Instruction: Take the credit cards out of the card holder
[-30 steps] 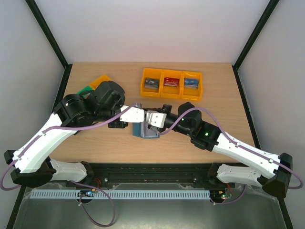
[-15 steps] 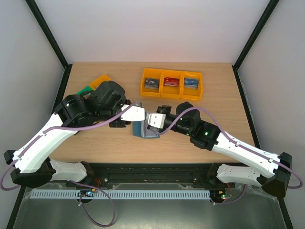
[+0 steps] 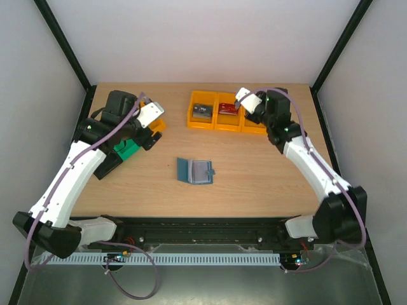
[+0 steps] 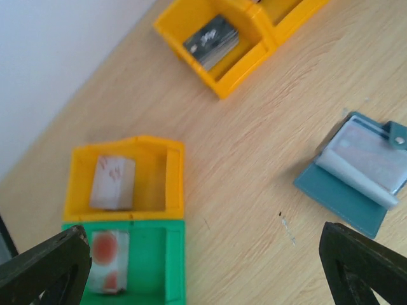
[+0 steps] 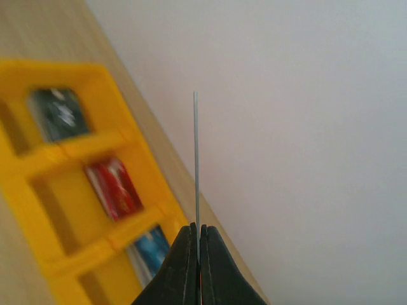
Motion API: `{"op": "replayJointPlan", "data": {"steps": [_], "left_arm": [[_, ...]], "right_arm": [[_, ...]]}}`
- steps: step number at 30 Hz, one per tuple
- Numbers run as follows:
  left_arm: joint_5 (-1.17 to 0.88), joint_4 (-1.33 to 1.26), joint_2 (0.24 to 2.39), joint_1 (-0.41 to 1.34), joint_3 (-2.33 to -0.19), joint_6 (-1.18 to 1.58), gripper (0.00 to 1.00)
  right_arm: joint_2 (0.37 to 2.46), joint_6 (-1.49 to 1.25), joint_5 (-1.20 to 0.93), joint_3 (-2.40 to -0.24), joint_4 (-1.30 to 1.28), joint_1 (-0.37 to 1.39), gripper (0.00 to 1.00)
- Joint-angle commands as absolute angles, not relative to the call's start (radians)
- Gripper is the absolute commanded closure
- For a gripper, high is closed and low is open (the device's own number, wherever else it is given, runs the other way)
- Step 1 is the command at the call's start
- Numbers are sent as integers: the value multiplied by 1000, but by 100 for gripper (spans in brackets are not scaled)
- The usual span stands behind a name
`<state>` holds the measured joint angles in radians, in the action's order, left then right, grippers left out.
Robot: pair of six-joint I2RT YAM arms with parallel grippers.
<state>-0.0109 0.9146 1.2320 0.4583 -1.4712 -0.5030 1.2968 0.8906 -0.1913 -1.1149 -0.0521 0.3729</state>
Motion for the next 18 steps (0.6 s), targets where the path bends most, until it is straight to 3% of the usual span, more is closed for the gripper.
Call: {"op": "replayJointPlan", "data": {"steps": [1, 8, 18], "left_arm": [[-236, 777, 1206, 333, -1349, -373, 1], [-381, 682, 1246, 239, -1223, -322, 1], [-301, 679, 1347, 236, -1196, -324, 1]], "right_arm": [[1446, 1022, -185, -1198, -85, 242, 98], [1678, 1108, -167, -1282, 51, 135, 98], [1943, 1324, -86, -1410, -45, 109, 99]]}}
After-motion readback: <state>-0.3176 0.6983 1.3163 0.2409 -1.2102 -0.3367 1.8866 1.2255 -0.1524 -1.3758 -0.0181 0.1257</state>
